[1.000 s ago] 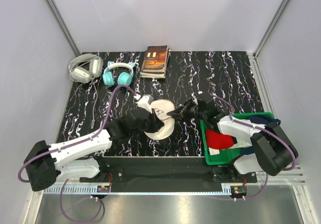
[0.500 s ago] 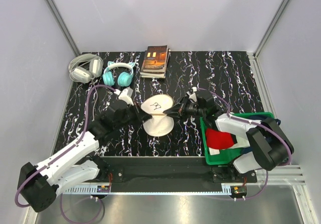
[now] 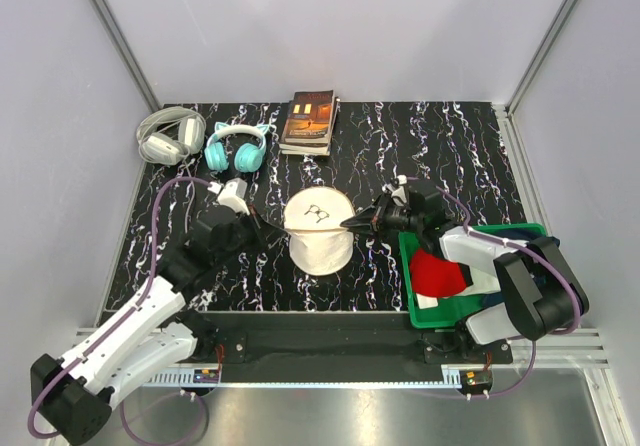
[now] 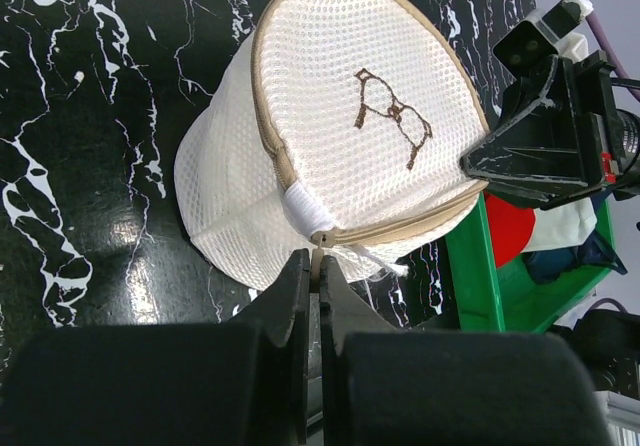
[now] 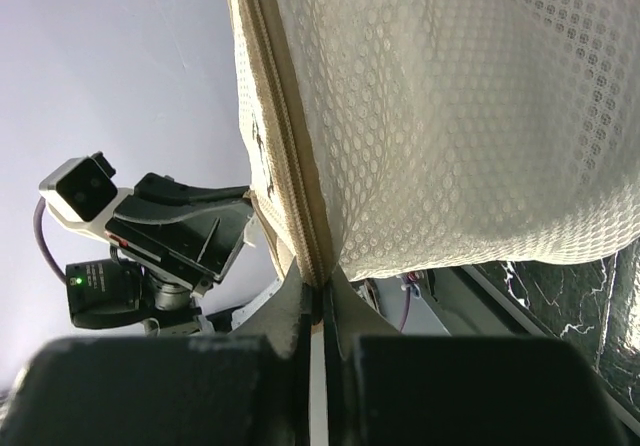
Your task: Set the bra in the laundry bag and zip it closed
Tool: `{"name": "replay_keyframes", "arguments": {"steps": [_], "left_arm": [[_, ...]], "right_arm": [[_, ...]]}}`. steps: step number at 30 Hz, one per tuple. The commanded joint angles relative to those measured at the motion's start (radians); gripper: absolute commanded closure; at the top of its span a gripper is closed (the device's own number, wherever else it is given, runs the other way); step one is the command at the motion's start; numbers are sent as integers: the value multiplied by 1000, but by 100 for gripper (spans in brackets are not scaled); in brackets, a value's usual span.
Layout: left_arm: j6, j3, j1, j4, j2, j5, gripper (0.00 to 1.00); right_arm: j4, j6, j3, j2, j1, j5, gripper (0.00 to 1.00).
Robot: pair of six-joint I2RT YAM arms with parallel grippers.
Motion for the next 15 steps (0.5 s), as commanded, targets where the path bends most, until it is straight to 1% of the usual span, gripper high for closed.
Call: {"name": "replay_keyframes", "arguments": {"steps": [1, 2, 3, 4, 5, 6, 7, 8, 9, 10, 11, 13, 14, 15], "left_arm": [[85, -1, 44, -107, -21, -195, 100], [97, 2, 44, -104, -17, -175, 100], [102, 11, 44, -101, -13, -165, 100], [108, 13, 44, -95, -15, -154, 100], [116, 14, 44, -93, -30, -143, 83], [117, 17, 44, -93, -45, -143, 69], [122, 20, 44, -95, -58, -142, 56], [133, 26, 44, -96, -87, -132, 40], [140, 51, 44, -108, -99, -125, 36], [145, 63, 44, -112, -108, -116, 34], [154, 77, 44, -113, -116, -87, 30], [157, 114, 42, -106, -107, -39, 27], [157, 127, 41, -92, -81, 39, 21], [156, 128, 36, -48, -67, 84, 16]], "right_arm": [[-40, -61, 11, 1, -63, 23, 100], [-43, -73, 31, 4, -66, 1, 100], [-71, -117, 45, 7, -64, -6, 91], [-104, -151, 60, 4, -64, -8, 75], [-155, -194, 104, 1, -64, -5, 62], [-283, -296, 127, -19, -64, 10, 56], [-357, -347, 152, -31, -63, 36, 44], [-517, -442, 198, -48, -64, 108, 40], [-589, -485, 219, -80, -64, 147, 37], [-655, -524, 238, -99, -61, 185, 31], [-749, -577, 265, -115, -60, 260, 28], [-821, -608, 282, -169, -48, 334, 24], [-862, -628, 298, -186, -22, 386, 20], [-876, -635, 302, -200, 3, 400, 18]]}}
